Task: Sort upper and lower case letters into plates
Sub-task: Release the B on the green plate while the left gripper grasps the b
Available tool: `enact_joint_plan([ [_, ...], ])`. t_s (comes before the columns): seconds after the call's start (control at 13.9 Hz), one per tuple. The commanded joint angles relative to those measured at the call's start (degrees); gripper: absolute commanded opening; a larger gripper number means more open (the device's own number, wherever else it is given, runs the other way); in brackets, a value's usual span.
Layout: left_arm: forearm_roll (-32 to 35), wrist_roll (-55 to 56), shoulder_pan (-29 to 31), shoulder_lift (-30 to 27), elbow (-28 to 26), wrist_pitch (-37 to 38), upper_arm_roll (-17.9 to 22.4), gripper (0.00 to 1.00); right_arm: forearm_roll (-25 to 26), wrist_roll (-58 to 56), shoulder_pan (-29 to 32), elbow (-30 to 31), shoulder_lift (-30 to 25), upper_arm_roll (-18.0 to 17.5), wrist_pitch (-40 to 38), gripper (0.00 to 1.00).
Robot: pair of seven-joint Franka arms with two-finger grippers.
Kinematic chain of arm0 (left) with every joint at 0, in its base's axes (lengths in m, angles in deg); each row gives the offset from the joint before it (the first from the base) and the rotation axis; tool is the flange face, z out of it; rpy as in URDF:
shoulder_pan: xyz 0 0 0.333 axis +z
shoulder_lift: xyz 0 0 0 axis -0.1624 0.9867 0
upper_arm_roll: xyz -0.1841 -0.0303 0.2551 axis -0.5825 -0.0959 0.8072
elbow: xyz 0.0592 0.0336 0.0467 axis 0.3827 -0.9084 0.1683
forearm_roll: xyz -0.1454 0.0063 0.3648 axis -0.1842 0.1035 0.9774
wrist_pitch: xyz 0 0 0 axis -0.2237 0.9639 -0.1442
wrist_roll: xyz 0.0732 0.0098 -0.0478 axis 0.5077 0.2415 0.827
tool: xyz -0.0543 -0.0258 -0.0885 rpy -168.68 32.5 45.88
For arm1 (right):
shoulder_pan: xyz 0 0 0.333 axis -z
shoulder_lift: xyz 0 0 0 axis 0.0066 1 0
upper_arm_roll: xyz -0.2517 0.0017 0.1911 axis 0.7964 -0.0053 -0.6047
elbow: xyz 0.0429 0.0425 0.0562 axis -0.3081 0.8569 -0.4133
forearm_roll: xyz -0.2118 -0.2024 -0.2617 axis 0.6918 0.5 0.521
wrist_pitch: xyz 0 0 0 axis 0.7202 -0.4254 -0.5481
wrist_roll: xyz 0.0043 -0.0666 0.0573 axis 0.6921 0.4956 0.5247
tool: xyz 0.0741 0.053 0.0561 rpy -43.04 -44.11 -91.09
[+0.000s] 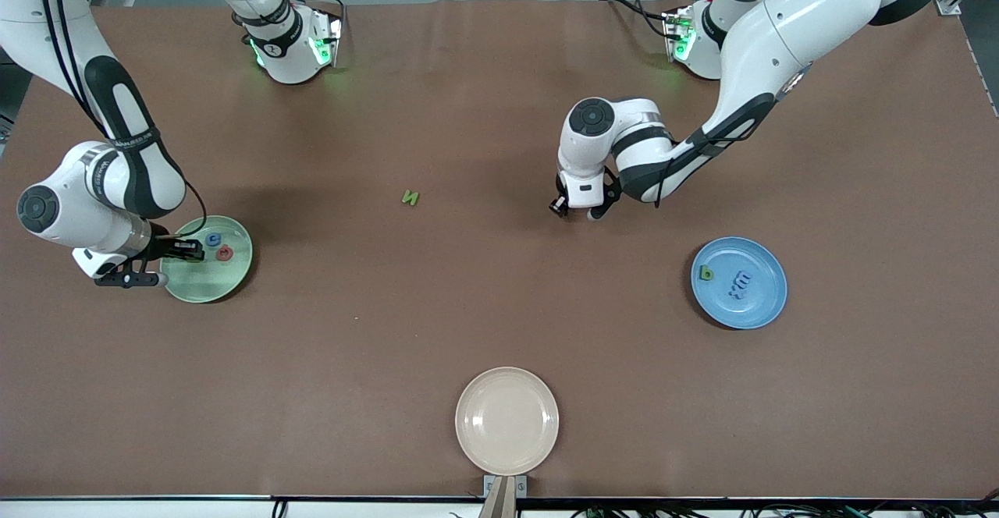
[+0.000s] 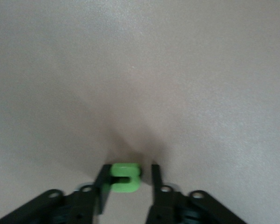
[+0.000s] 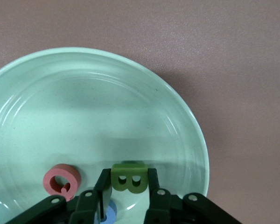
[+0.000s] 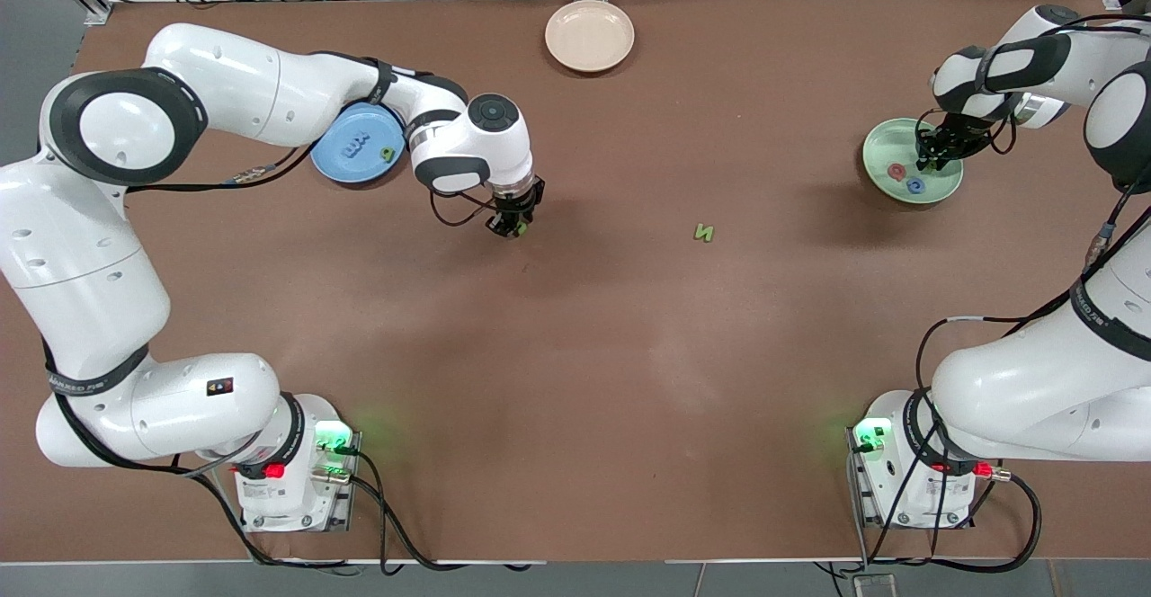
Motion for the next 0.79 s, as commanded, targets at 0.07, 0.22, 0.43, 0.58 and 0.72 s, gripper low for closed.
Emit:
enact_joint_plan([
  [0.07,1.22,1.59,-0.42,-1.36,-0.77,-0.26,0.42,0.05,0.46,0.89,-1.14,0.92,-3.58,-0.59,-3.88,1.0],
  [0.22,1.22,0.89,0.11,-1.71,0.72,-0.18,0.34,0.0,0.12,2.99,-3.42,0.74,-9.46,-0.94,-12.05,1.0],
  [0.43,1.22,-2.18,0.37,-3.29,3.7,1.74,0.25,0.0,0.02,12.19,-11.14,0.83,-17.82,-0.94,-21.82,1.0],
  [0.58,1.22,-6.56,0.72,-3.2,7.21,5.34,0.25,0.0,0.02,24.48,-17.73,0.83,-20.81,-0.94,-26.22,1.0],
  [0.72,1.13,-12.36,2.3,-3.12,10.2,6.15,0.25,0.0,0.02,34.6,-25.72,0.92,-22.31,-1.03,-28.25,1.0],
])
